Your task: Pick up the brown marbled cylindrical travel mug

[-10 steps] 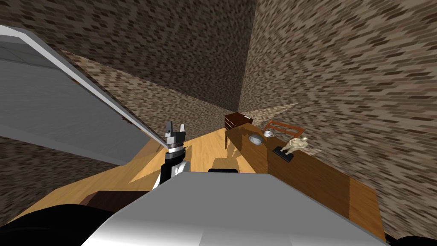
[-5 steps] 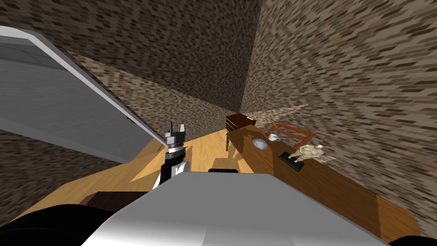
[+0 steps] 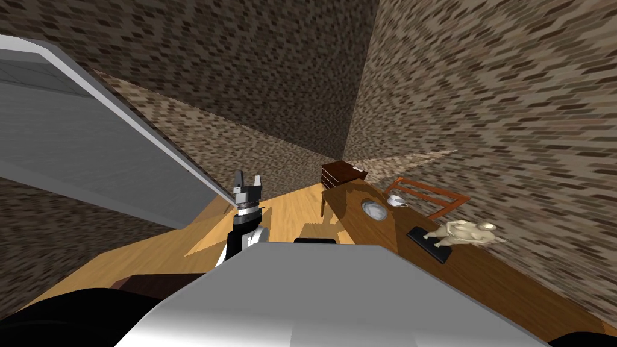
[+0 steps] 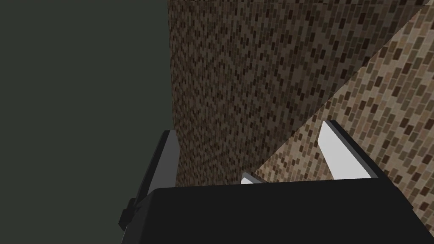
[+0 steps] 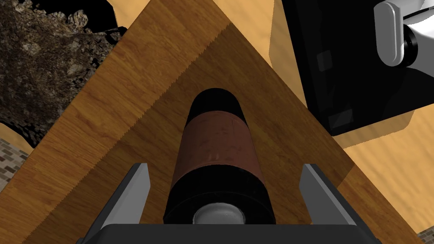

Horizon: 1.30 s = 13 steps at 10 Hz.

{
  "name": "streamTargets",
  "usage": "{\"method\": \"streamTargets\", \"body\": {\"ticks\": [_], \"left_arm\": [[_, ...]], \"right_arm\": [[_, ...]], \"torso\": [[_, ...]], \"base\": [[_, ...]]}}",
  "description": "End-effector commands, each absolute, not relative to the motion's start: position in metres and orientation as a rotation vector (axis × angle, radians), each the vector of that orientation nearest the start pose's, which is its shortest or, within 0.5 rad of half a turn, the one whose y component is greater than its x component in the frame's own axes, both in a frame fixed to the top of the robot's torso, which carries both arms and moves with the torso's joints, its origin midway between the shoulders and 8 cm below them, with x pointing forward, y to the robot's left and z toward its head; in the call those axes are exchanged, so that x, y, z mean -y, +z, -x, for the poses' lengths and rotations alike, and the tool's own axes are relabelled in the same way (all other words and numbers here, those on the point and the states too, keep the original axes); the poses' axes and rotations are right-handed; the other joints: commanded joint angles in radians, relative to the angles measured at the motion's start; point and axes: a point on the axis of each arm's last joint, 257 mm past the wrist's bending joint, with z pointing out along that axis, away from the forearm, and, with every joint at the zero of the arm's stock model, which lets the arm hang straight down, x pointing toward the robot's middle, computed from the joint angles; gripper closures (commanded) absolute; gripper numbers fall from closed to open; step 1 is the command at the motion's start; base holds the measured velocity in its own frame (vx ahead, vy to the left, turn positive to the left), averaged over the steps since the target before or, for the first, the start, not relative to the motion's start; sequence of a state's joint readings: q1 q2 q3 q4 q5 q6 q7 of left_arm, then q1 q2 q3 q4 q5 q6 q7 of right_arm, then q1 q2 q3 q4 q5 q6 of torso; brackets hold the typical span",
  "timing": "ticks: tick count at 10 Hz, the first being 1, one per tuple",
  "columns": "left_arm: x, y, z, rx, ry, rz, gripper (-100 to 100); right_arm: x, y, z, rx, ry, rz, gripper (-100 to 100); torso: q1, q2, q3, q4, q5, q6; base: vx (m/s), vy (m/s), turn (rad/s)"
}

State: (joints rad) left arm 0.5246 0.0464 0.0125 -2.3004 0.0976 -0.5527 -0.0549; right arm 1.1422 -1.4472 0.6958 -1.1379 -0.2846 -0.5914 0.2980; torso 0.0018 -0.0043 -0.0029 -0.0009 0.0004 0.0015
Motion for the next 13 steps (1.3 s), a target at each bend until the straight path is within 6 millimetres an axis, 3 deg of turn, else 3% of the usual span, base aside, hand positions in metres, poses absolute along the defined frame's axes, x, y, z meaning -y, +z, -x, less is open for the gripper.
{"method": "streamTargets", "body": {"ticks": [1, 2, 10, 13], "left_arm": [[-0.291, 0.036, -0.327, -0.567, -1.304, 0.624, 0], [-0.291, 0.036, -0.327, -0.567, -1.304, 0.624, 0], [-0.291, 0.036, -0.327, -0.567, -1.304, 0.624, 0], [-0.291, 0.036, -0.327, -0.567, -1.304, 0.624, 0]], "right_arm": [[0.599, -0.370, 0.220, -3.083, 0.018, -0.615, 0], [0.591, -0.374, 0.217, -3.095, 0.028, -0.627, -100], [0.561, -0.386, 0.203, -3.150, 0.070, -0.559, -100], [0.552, -0.391, 0.186, -3.148, 0.051, -0.542, -100]], "torso": [[0.000, 0.000, 0.000, 0.000, 0.000, 0.000], [0.000, 0.004, 0.003, 0.001, 0.000, 0.000], [-0.003, 0.007, 0.005, 0.002, -0.001, 0.000], [-0.002, 0.008, 0.005, 0.002, -0.001, 0.000]], "base": [[0.014, -0.001, 0.001], [0.012, -0.045, -0.136], [0.005, -0.050, -0.075], [0.008, -0.046, -0.104]]}}
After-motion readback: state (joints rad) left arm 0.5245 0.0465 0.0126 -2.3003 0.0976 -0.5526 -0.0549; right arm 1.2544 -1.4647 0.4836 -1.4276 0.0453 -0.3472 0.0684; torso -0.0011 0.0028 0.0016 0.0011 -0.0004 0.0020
